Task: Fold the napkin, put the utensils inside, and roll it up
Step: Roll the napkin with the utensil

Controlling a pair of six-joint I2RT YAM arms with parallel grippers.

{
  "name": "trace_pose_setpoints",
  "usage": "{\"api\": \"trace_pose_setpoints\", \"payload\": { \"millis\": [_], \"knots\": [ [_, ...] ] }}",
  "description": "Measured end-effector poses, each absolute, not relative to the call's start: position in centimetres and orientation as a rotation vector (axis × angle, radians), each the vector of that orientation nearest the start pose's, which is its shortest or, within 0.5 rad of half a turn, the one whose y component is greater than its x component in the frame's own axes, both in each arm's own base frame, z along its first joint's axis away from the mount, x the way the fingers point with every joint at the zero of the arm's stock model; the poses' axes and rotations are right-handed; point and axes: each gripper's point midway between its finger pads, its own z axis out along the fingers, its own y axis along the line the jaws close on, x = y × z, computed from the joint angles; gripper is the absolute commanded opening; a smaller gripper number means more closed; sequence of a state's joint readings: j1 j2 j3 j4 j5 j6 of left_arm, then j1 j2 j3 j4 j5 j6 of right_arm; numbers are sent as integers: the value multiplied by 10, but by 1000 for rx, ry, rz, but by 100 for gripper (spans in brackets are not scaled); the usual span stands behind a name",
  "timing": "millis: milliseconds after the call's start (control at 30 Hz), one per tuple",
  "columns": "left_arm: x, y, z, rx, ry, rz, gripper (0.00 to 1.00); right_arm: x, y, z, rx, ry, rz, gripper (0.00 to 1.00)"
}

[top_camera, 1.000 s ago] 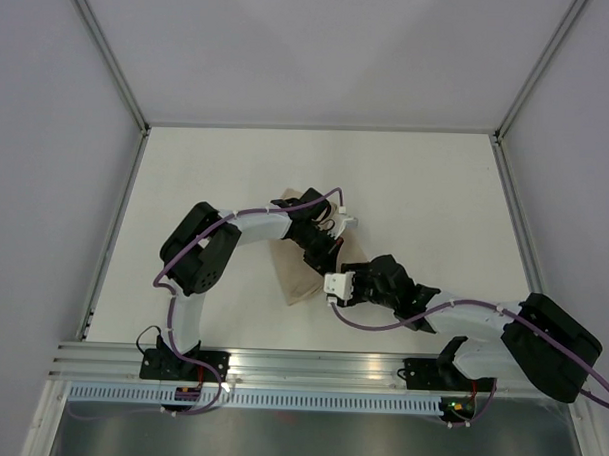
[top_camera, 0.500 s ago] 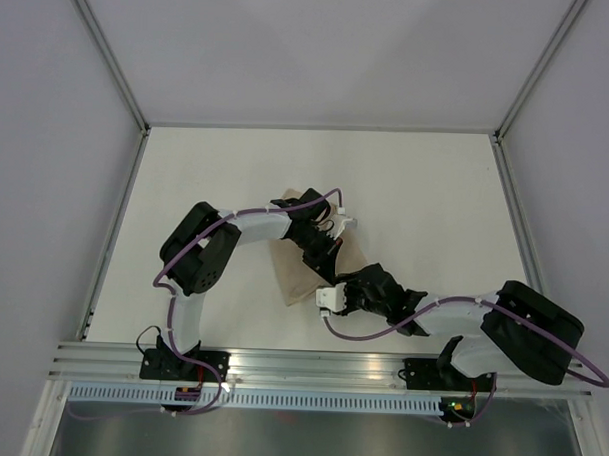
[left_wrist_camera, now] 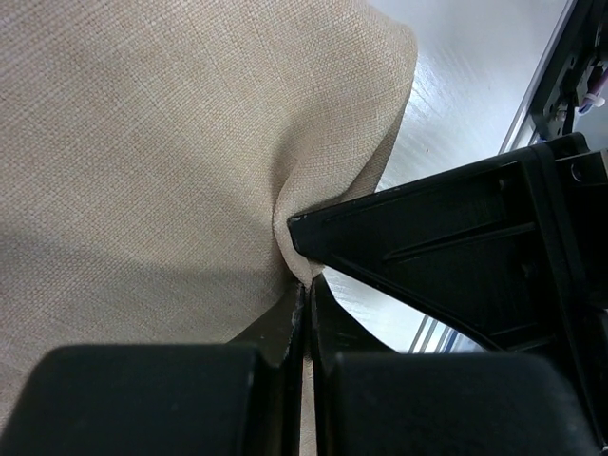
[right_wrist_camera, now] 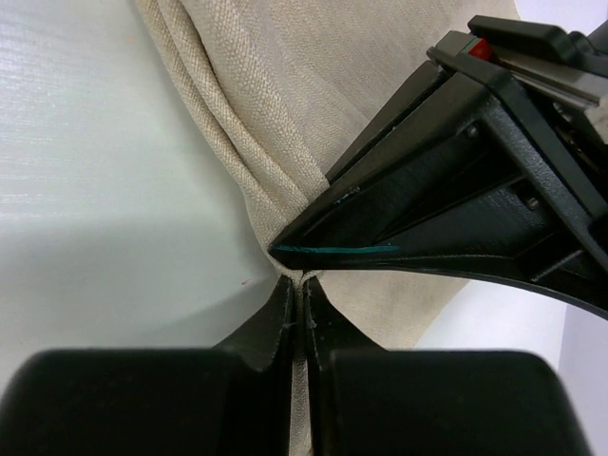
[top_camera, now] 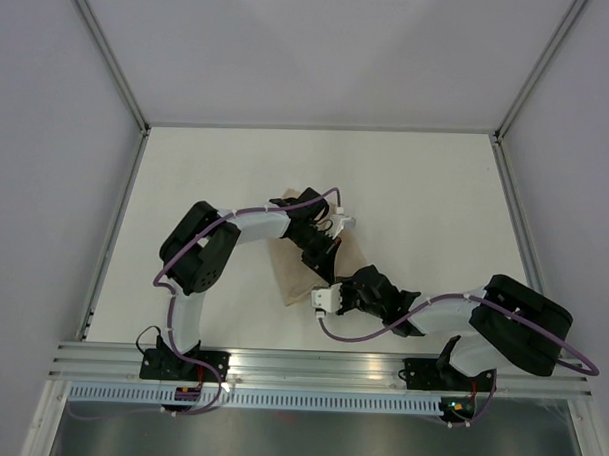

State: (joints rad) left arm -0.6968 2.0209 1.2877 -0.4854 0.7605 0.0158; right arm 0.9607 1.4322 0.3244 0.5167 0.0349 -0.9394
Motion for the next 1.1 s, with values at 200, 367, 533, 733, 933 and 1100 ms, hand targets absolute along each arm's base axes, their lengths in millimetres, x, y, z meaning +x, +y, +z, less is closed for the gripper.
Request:
{"api": "trace_pose_setpoints", "payload": {
  "millis": [200, 367, 533, 733, 933, 1100],
  "knots": [
    [222, -339, 29, 1155, 2573, -1238, 30, 224, 256, 24, -1787, 1293, -12, 1],
    [228, -340, 45, 1116, 2540, -1264, 45, 219, 258, 22, -1838, 1324, 29, 1],
    [251, -341, 79, 1027, 2437, -1257, 51, 213, 260, 21, -1877, 1357, 72, 0],
    [290, -314, 104, 788, 2399, -1094, 53, 204, 265, 25, -1939, 1399, 145, 0],
    [322, -259, 138, 433, 2323, -823, 56, 198, 273, 33, -2004, 1471, 267, 1],
    [334, -204, 186, 155, 2130, -632, 57, 207, 277, 29, -2059, 1614, 416, 0]
  ]
}}
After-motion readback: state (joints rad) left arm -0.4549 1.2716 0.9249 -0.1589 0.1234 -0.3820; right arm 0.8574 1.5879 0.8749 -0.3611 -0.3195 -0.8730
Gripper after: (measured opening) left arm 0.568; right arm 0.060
